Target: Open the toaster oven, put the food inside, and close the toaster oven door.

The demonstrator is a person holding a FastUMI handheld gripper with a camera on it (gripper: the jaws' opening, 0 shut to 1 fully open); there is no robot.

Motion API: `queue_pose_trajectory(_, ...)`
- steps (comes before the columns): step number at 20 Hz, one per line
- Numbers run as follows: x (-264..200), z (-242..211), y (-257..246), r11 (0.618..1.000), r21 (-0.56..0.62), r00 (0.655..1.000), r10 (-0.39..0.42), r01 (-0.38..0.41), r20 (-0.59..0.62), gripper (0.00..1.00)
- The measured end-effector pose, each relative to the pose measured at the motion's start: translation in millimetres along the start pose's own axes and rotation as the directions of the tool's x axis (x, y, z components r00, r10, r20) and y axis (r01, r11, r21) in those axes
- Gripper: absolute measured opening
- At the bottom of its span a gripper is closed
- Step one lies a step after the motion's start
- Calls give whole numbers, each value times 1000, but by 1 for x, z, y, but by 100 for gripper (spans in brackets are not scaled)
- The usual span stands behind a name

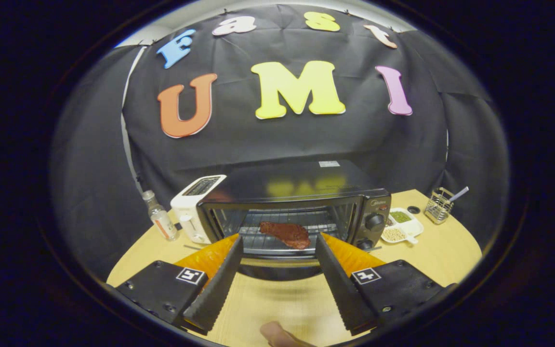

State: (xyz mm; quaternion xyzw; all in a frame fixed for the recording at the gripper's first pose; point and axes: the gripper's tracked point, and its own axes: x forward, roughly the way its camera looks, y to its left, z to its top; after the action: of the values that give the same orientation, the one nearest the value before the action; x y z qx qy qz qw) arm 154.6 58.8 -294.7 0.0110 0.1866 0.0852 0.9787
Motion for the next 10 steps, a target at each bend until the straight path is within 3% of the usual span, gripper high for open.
queue_pose_trajectory(6,2,-53,8,999,-33,995,-13,10,-103,96)
queue_pose_trajectory(7,5,-53,3,998,-37,995,-48,44,-91,96)
queue_pose_trajectory(10,22,-60,-4,998,-22,991,-56,54,-119,97)
